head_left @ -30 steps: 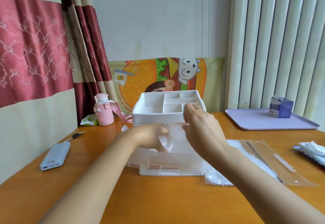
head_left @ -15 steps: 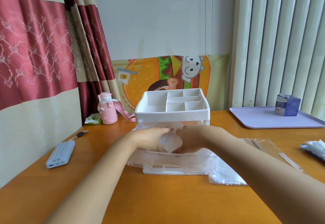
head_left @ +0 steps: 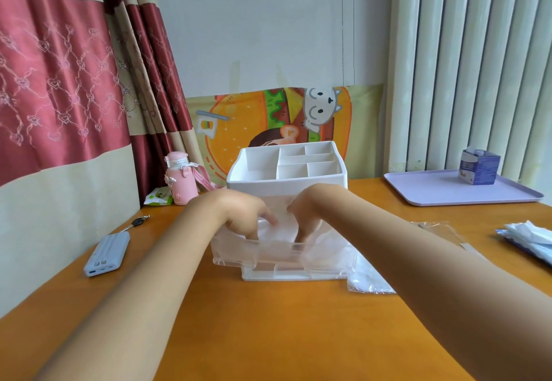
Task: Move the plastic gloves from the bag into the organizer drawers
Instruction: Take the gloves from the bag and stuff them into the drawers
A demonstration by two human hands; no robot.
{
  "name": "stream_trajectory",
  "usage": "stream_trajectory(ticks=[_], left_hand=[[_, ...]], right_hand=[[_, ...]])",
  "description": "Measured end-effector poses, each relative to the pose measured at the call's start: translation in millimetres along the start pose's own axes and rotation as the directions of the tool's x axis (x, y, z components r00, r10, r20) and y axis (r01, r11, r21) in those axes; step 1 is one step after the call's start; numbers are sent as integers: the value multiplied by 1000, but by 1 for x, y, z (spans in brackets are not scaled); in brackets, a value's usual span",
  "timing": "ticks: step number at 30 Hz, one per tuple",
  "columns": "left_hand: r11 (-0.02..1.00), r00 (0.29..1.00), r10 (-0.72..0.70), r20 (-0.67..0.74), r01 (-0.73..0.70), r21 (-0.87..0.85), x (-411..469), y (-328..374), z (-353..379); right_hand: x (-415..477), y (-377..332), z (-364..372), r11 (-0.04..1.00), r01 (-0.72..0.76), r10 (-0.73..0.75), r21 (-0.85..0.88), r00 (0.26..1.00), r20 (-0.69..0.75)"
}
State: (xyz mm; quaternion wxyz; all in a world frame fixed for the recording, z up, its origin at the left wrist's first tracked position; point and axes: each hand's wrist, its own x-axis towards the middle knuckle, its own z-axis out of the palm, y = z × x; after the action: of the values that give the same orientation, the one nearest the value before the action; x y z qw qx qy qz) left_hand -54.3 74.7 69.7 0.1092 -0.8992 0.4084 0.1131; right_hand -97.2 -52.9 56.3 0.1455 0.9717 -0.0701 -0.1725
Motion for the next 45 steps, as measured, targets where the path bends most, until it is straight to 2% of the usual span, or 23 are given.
stream_trajectory(ticks=[5, 10, 13, 15, 17, 19, 21, 23, 25, 28, 32, 34, 37, 41, 45], left_hand=[[999, 1000, -15, 11, 16, -29, 7, -4, 5], [993, 997, -77, 18, 79, -89, 6, -7, -1], [982, 989, -137, -61, 127, -140, -7, -4, -10], [983, 973, -134, -186, 107, -150, -22, 5, -17], [970, 925, -84, -371, -10, -244, -35, 21, -19], [903, 848, -11, -530, -219, -370, -44, 49, -13], [797, 773, 64, -632, -420, -433, -43, 84, 1], [720, 712, 118, -692, -541, -435, -29, 117, 18], [674, 690, 162, -706, -600, -432, -10, 151, 35], [644, 737, 208, -643, -598, -477, 19, 188, 59], [710, 812, 197, -549, -505, -491, 54, 214, 82], [748, 839, 188, -511, -459, -479, 73, 214, 90], [795, 873, 159, -462, -391, -464, 102, 209, 102], [850, 927, 95, -363, -265, -456, 136, 204, 114], [893, 964, 66, -256, -171, -417, 158, 205, 123]], right_hand=[[-10, 12, 3, 999, 10, -11, 31, 1000, 23], [-34, 19, -8, 1000, 31, -31, -3, 994, -100], [-59, 32, -16, 991, 85, -63, 105, 977, -203], [-81, 49, -15, 960, 161, -80, 229, 943, -324], [-104, 66, -10, 919, 224, -56, 326, 889, -454], [-119, 83, 4, 896, 231, 24, 380, 829, -559], [-127, 101, 24, 876, 200, 130, 438, 778, -615], [-127, 118, 50, 857, 126, 250, 500, 747, -616], [-124, 137, 77, 850, 4, 376, 528, 697, -610], [-114, 160, 114, 795, -130, 521, 592, 646, -558], [-94, 193, 166, 662, -228, 581, 714, 757, -298], [-83, 209, 186, 613, -322, 589, 722, 795, -145], [-70, 225, 206, 589, -407, 529, 698, 847, 48], [-55, 240, 230, 591, -329, 349, 736, 927, 134], [-49, 248, 249, 419, -212, 249, 883, 962, 112]])
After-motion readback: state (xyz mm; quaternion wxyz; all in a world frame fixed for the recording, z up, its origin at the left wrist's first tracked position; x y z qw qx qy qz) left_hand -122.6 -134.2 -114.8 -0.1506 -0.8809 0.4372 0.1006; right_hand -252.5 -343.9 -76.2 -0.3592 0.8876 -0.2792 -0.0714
